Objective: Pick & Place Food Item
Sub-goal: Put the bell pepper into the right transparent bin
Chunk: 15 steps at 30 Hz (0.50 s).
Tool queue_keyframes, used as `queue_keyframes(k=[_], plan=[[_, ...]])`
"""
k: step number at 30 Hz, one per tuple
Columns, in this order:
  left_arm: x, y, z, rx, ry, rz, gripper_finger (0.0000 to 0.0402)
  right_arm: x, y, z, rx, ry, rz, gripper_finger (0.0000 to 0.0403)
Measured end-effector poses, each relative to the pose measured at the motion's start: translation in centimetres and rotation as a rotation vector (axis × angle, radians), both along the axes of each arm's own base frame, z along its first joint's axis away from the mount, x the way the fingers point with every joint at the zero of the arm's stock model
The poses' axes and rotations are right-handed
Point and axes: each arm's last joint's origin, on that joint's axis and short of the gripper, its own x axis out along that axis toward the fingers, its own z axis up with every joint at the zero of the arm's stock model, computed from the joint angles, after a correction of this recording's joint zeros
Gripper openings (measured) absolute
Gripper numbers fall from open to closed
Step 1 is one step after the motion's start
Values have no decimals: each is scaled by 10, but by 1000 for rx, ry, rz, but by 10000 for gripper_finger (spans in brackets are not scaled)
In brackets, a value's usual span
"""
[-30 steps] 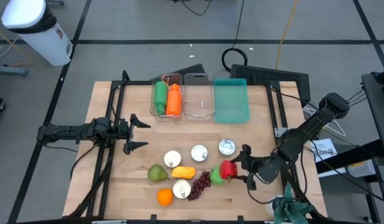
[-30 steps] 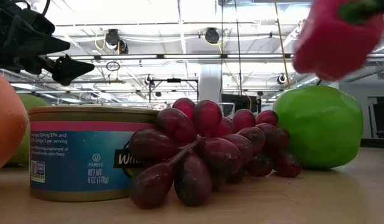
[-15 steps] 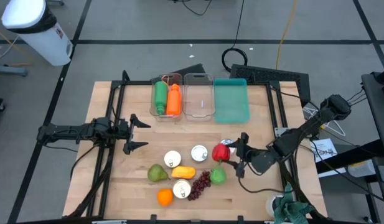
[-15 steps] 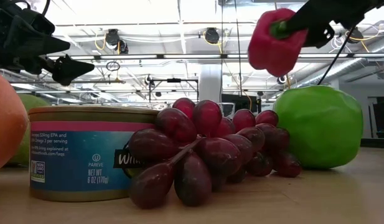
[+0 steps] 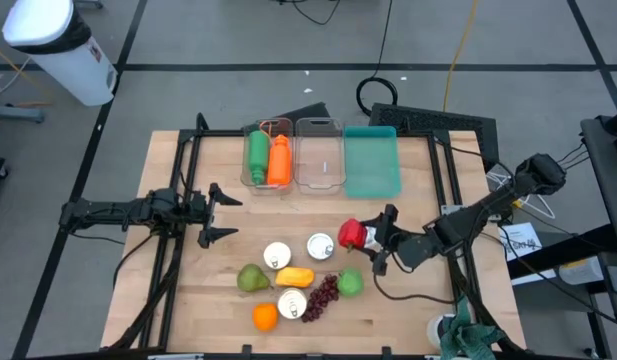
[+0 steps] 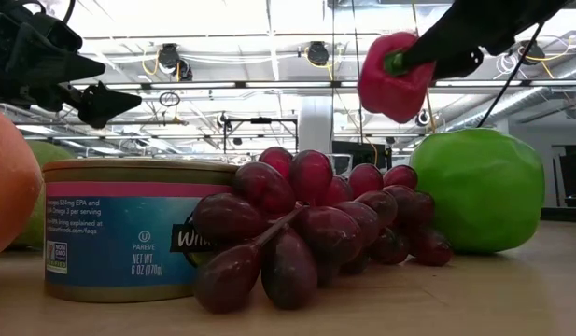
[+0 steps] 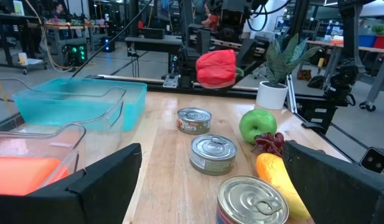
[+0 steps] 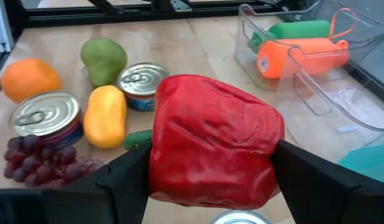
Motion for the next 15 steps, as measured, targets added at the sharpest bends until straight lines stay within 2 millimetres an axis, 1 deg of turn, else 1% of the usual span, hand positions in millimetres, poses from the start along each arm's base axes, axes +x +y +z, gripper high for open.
queue_keyframes(k=[8, 15], plan=[[0, 0, 0, 0, 0, 0, 399, 6, -13, 0, -24, 7, -45, 288], [0, 0, 0, 0, 0, 0, 399, 17, -39, 4, -99, -6, -105, 288]])
